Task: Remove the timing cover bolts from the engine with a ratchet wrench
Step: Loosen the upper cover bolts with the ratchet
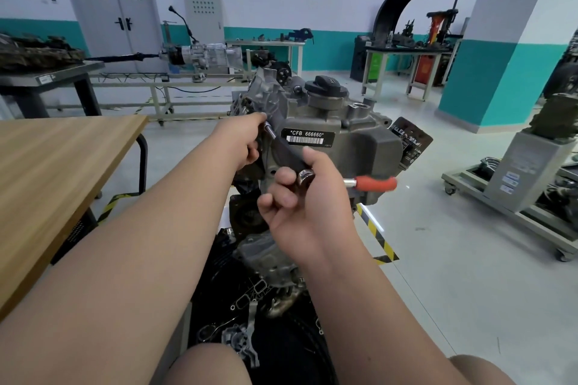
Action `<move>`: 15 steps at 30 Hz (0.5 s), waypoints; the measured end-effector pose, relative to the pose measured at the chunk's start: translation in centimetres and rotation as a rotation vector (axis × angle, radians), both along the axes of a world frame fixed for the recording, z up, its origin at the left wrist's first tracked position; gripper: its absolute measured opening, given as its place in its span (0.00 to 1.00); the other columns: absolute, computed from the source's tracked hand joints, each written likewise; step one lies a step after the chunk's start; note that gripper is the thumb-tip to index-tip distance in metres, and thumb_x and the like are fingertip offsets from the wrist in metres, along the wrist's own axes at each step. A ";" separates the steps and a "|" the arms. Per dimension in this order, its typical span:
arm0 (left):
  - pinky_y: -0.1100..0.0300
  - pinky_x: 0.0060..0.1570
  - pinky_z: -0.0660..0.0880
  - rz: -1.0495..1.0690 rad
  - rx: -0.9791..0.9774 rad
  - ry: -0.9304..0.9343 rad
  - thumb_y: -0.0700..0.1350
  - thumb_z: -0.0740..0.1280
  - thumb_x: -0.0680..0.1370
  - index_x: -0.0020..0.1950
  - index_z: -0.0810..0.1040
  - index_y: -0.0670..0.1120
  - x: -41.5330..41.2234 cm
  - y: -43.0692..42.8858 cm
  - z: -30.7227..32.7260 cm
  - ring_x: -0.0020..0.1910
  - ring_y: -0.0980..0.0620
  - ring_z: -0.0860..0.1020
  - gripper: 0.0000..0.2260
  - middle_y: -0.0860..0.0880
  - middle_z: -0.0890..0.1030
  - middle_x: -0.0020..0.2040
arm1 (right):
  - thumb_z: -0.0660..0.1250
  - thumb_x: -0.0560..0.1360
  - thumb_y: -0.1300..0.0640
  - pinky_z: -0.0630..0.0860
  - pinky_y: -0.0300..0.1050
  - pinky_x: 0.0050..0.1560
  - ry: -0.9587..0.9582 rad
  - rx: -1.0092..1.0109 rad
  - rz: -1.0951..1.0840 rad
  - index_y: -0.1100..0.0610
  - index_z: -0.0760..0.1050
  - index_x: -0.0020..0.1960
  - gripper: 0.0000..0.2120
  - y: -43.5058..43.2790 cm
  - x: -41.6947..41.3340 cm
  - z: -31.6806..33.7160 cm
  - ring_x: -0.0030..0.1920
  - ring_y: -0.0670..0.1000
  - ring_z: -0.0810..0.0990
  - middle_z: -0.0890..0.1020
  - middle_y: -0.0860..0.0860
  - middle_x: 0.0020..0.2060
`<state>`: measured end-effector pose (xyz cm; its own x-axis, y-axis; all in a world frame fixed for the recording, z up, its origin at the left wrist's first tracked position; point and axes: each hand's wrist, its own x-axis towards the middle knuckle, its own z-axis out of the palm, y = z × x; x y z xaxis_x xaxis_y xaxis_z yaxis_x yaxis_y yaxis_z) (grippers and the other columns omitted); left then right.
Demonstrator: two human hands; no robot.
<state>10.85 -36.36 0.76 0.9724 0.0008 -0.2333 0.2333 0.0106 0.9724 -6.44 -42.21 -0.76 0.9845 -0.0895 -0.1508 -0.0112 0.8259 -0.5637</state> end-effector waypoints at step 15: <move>0.62 0.23 0.67 -0.024 0.658 -0.148 0.45 0.64 0.80 0.48 0.74 0.39 -0.1 -0.7 2.6 0.27 0.48 0.69 0.08 0.42 0.73 0.34 | 0.63 0.79 0.51 0.69 0.38 0.25 -0.060 -0.353 -0.048 0.54 0.69 0.47 0.07 1.0 0.4 0.2 0.19 0.47 0.61 0.71 0.48 0.23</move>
<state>10.72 -37.09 3.37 0.9956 0.0750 -0.0555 0.0894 -0.5983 0.7963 -6.08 -41.25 -0.59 0.9841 -0.1718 -0.0441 0.0647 0.5794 -0.8125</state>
